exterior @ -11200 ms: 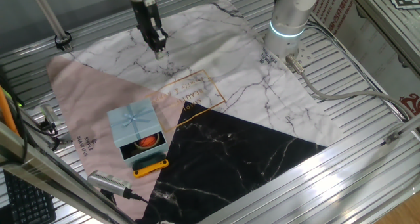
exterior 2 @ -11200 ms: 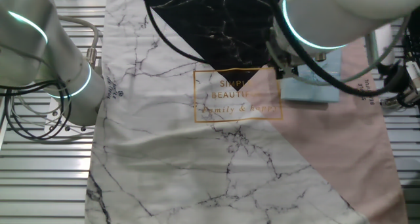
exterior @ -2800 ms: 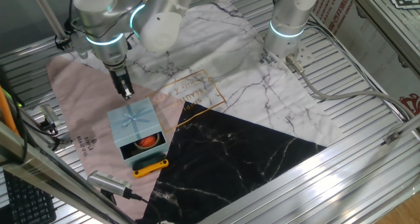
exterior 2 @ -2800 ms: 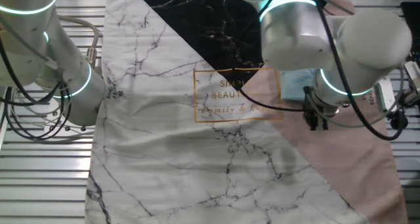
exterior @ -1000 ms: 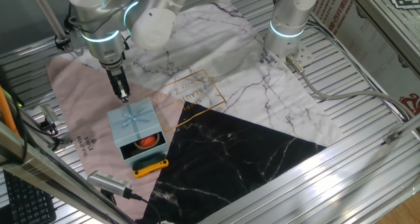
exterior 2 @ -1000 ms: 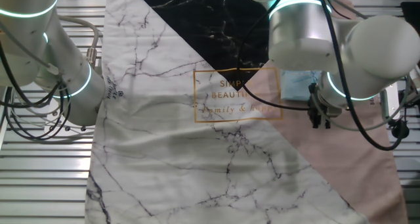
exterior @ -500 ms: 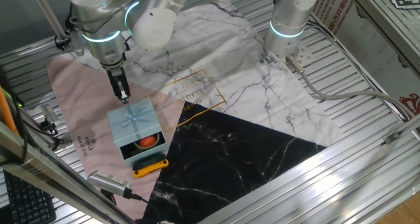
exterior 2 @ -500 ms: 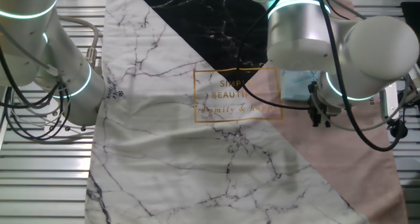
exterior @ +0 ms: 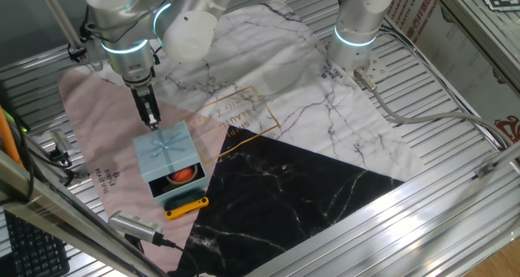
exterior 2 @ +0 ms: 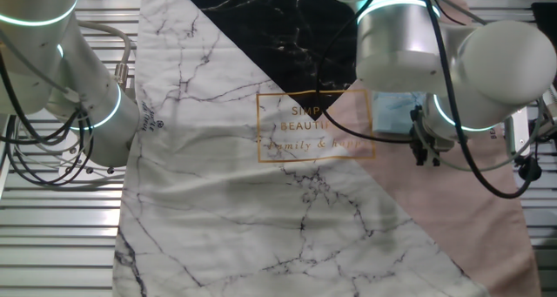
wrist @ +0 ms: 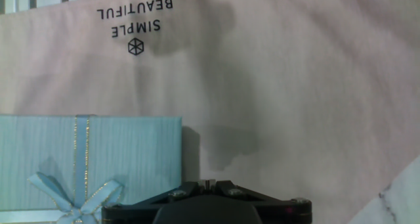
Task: Slide the outer casing onto the gift box
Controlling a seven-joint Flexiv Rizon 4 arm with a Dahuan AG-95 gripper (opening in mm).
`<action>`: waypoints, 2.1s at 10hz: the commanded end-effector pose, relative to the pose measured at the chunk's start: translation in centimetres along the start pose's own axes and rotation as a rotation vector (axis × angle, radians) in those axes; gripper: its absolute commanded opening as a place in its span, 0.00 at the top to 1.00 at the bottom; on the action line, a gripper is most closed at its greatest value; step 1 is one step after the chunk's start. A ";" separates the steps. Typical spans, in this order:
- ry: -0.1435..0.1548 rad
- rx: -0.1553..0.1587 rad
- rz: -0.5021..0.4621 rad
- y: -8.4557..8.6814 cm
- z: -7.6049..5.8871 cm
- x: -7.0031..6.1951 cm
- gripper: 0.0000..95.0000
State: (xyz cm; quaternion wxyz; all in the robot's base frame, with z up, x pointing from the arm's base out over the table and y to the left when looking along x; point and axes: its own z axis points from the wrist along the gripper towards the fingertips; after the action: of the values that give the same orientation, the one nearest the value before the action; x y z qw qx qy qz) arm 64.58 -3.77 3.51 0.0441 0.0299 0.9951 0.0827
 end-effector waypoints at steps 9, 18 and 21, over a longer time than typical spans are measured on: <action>-0.006 -0.005 -0.001 0.6 0.3 0.0 1.00; -0.008 -0.003 0.003 0.9 0.4 0.0 1.00; -0.007 -0.002 0.003 1.1 0.4 0.1 1.00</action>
State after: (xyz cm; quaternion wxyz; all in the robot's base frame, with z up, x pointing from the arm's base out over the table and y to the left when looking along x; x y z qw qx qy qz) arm 64.67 -2.50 3.24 0.0480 0.0319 0.9948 0.0841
